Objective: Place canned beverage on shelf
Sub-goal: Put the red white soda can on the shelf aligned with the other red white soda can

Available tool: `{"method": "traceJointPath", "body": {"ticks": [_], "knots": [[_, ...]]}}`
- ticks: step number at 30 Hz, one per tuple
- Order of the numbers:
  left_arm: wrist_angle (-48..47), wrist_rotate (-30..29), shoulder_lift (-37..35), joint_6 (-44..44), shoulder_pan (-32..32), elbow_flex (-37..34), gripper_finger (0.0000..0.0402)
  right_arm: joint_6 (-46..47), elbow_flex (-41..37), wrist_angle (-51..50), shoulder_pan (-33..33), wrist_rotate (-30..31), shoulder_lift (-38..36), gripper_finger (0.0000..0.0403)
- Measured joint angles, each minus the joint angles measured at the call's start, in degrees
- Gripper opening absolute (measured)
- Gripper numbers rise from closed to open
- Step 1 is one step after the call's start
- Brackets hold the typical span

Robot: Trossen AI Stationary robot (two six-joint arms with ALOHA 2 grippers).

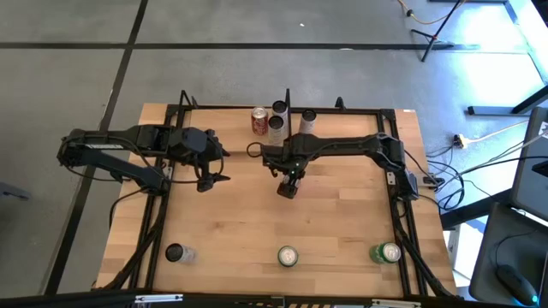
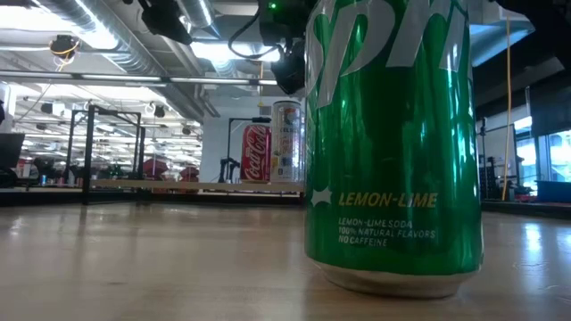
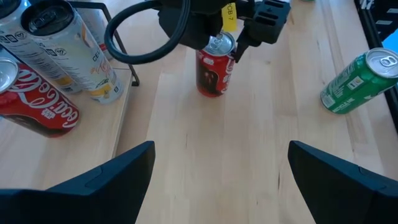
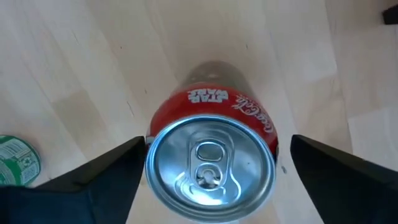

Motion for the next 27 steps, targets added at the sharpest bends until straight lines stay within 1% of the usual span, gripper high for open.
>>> {"method": "traceJointPath", "body": {"ticks": [3, 7, 10, 15, 19, 22, 27], "knots": [[0.00, 0.00, 0.00, -0.03, 0.00, 0.00, 0.0355, -0.29, 0.00, 0.58, 0.00, 0.01, -0.01, 0.0391], [0.61, 0.00, 0.00, -0.07, 0.00, 0.00, 0.0355, -3.16, -0.02, 0.55, 0.00, 0.01, -1.86, 0.0388], [1.19, 0.29, 0.02, -0.42, 0.00, 0.00, 0.0355, -4.79, -0.02, -0.12, 0.37, 0.12, -4.49, 0.0387], [3.00, 0.02, 1.48, -4.44, 0.00, 0.00, 0.0355, -9.66, -0.04, -1.10, 2.36, 2.52, -10.69, 0.0387], [10.08, 0.03, 4.12, -7.35, -0.01, 0.00, 0.0355, -12.40, -0.04, -1.11, 4.74, 5.10, -16.22, 0.0387], [17.30, 0.04, 6.78, -8.89, -0.02, 0.00, 0.0355, -14.44, -0.04, -1.31, 6.54, 7.38, -20.54, 0.0387], [27.69, -0.14, 11.73, -9.29, -0.28, 0.00, 0.0355, -15.15, -0.07, -2.10, 8.56, 8.69, -27.53, 0.0387]]}}
